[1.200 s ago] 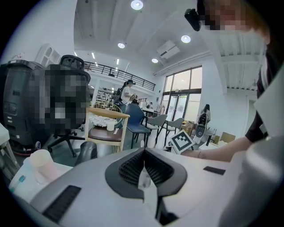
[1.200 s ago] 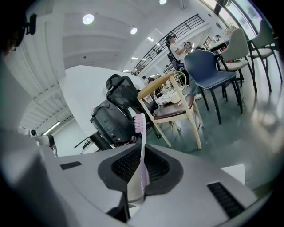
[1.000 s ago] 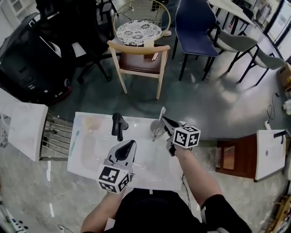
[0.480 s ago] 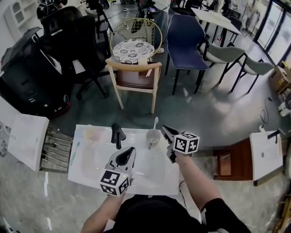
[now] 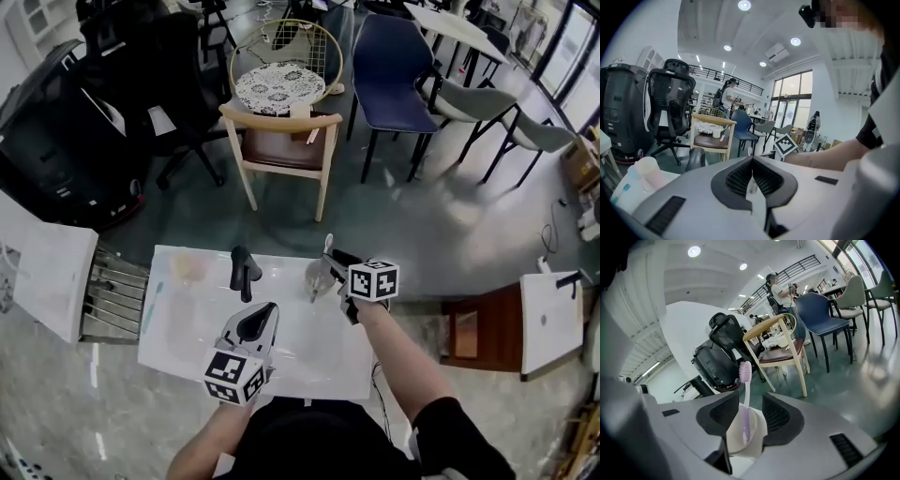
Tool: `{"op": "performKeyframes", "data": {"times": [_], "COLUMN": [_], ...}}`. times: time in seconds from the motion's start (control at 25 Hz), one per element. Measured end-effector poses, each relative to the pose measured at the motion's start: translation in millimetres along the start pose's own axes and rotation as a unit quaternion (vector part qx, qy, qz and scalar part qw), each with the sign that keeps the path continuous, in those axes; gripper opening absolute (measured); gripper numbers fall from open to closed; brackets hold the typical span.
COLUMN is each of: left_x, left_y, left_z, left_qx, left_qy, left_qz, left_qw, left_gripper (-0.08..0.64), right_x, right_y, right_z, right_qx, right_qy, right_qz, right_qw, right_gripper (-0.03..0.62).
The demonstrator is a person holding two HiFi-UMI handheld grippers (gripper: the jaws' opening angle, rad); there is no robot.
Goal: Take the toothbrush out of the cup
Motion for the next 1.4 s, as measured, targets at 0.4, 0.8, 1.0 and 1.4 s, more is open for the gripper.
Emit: {"op": "performKeyframes", "data": {"times": [0.4, 0.8, 1.0, 1.4], "left_x": [18.8, -21.7, -44.7, -75.5], "left_y": [14.2, 5.3, -1.8, -37.4], "left_z": [-1.1, 24.1, 30.5, 12.5], "left_qx": [-0.007, -0.032, -0.039, -0.007], "left_qy": [0.016, -0.004, -0.019, -0.028], "left_qz": [0.025, -0.024, -0.047, -0.091], "left_qw": [0.9995, 0.9992, 0.9979, 0.9955], "left_gripper": [0.015, 0.015, 0.015, 0.015], "right_x": [8.6, 50.9, 74.9, 82.4], "right_y": [-14.5, 81.1, 153.3, 223.7], "right_z": [5.8, 82.5, 113.3, 34.8], "right_qx": [0.003, -0.101, -0.156, -0.107], "right_qy": [0.021, 0.042, 0.064, 0.062], "right_qz": [-0.005, 0.039, 0.043, 0.025], "right_qw": [1.000, 0.993, 0.985, 0.992], "right_gripper": [0.049, 0.041, 0.041, 0.041]}}
Point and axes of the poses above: the fingertips, and each gripper's own axes: y backward along the fingers, x to its left, z out of its top, the point moved 2 cm from there along y, backward along the fingers, and after that the axes turned 10 degrees about y, right-handed, at the moved point
